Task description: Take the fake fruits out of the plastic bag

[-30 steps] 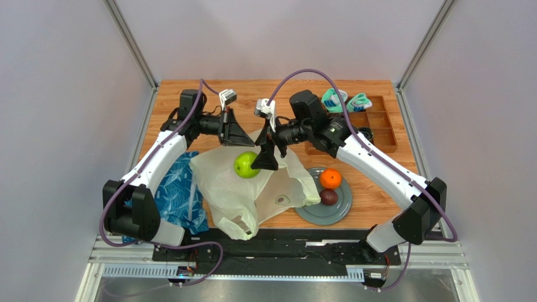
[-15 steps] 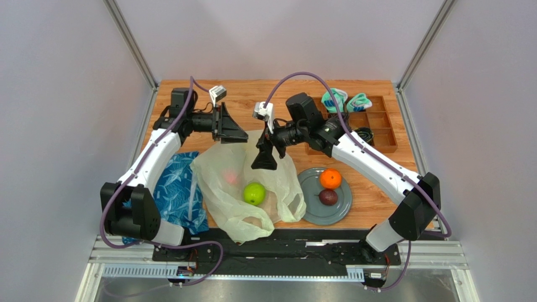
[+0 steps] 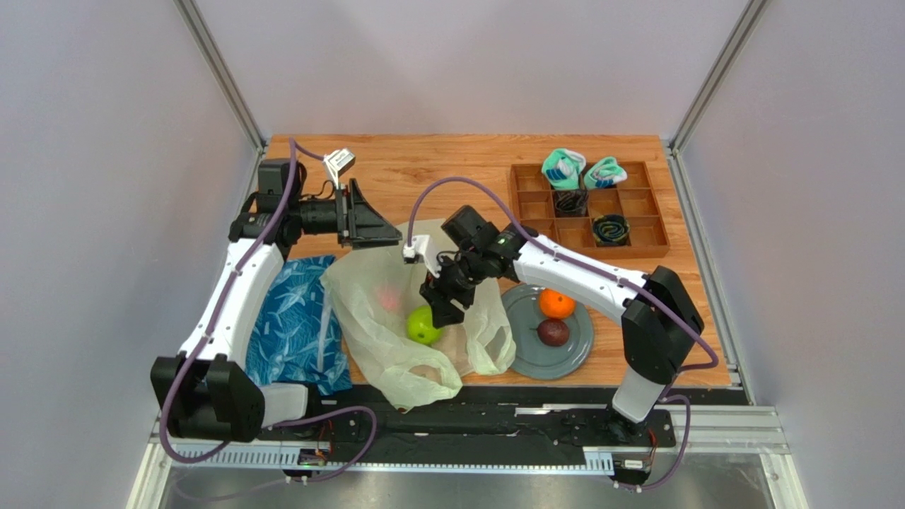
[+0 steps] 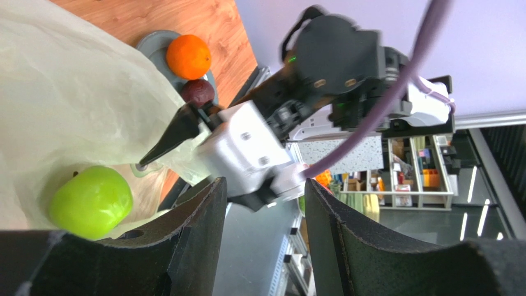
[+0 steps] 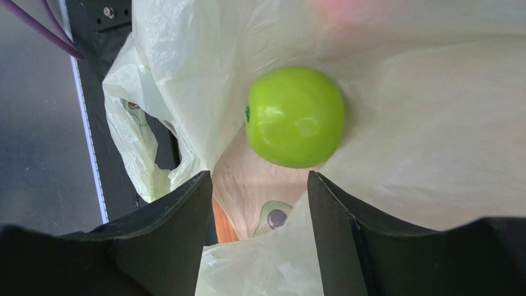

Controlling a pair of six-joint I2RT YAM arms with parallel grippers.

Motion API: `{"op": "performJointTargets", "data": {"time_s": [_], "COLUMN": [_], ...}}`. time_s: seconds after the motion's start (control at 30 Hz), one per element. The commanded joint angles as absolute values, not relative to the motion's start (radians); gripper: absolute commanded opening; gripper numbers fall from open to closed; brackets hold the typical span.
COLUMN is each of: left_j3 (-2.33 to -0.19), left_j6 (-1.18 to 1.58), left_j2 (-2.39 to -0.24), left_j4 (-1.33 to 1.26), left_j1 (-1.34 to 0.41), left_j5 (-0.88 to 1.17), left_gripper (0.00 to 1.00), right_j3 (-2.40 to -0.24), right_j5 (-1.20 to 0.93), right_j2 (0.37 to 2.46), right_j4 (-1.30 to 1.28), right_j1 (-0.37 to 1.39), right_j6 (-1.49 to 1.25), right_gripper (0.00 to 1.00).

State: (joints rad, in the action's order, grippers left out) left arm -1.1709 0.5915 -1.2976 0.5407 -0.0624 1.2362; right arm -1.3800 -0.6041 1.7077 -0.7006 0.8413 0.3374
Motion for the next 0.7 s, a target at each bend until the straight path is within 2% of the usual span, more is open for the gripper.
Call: {"op": "performJointTargets", "data": {"time_s": [0.0, 0.07, 0.1, 0.2, 0.33, 0.57, 0.67], "left_j3": [-1.114, -1.086, -1.08, -1.062, -1.058, -1.023, -1.012], "left_j6": [0.557, 0.558, 0.557, 0.564, 0.571, 0.58, 0.586], "left_j2": [-1.194, -1.157, -1.148, -1.117, -1.08, -1.045, -1.034], "left_j4": [0.549, 0.551, 0.551, 0.549, 0.551, 0.548, 0.548], "left_j1": [-0.045, -0.034, -0.029, -0.014, -0.006, 0.028, 0.029], "left_j5": [1.233, 1.23, 1.23, 1.23, 1.238, 1.241, 1.241], "left_gripper": [0.58, 0.58, 0.59, 0.59, 0.59, 0.58, 0.58], "right_j3": [-1.359, -1.358, -1.358, -1.377, -1.41, -1.427, -1.422], "right_j5": [-0.502, -0.457, -0.433, -0.356, -0.267, -0.291, -0.273], "right_j2": [1.716, 1.735, 1.746, 1.785, 1.828, 1.882, 1.904], "right_j4": [-0.635, -0.612, -0.608, -0.595, -0.589, -0.583, -0.566], "right_j1": [0.922, 0.945, 0.965, 0.974, 0.968, 0.965, 0.966], "right_j6": [0.285, 0.27, 0.264, 0.229, 0.199, 0.153, 0.146], "right_gripper": [0.63, 0.69, 0.75, 0.8, 0.81, 0.82, 0.86]}}
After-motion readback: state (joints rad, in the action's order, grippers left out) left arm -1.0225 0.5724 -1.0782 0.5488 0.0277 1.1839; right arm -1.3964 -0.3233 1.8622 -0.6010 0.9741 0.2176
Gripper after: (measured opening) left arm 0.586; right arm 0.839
